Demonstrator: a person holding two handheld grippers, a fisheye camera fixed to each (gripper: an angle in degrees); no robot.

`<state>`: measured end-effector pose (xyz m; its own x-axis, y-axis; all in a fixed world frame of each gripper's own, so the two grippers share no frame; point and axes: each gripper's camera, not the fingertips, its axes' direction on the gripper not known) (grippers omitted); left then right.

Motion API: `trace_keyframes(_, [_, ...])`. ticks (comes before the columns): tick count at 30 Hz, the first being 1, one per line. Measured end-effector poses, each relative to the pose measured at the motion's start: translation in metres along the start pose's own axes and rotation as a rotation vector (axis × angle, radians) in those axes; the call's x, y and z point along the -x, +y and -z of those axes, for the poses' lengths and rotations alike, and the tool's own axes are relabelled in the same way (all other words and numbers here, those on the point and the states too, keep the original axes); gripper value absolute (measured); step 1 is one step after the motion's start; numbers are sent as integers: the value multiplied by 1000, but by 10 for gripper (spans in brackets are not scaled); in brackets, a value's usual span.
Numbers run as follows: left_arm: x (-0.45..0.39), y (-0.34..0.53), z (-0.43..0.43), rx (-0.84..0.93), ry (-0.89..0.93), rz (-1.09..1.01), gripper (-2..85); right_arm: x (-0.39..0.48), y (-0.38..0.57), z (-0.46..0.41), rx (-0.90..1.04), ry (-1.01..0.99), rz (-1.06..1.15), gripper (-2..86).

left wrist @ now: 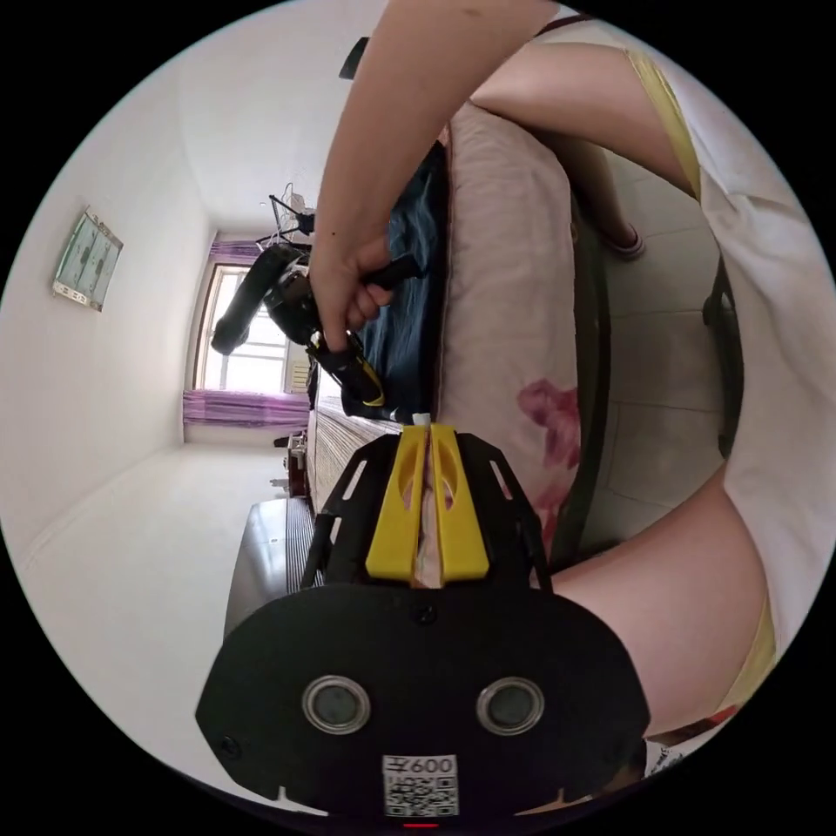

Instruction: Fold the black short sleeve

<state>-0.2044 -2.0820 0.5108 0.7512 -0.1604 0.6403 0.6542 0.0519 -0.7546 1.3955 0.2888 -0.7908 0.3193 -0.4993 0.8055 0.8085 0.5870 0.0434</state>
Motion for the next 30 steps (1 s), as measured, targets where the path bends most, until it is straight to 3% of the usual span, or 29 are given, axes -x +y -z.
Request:
trace_keyframes(6, [4, 44, -17, -4, 23, -43, 40, -19, -17, 16, -19, -10, -26, -9])
trace_keyframes(13, [18, 61, -71, 40, -88, -133, 127, -46, -33, 36, -36, -52, -51, -9])
trace_keyframes(20, [72, 80, -117, 124, 156, -131, 60, -58, -44, 53, -45, -32, -38, -9])
trace_keyframes(30, [108, 119, -128, 136, 106, -144, 31, -88, -49, 73, -57, -77, -62, -8])
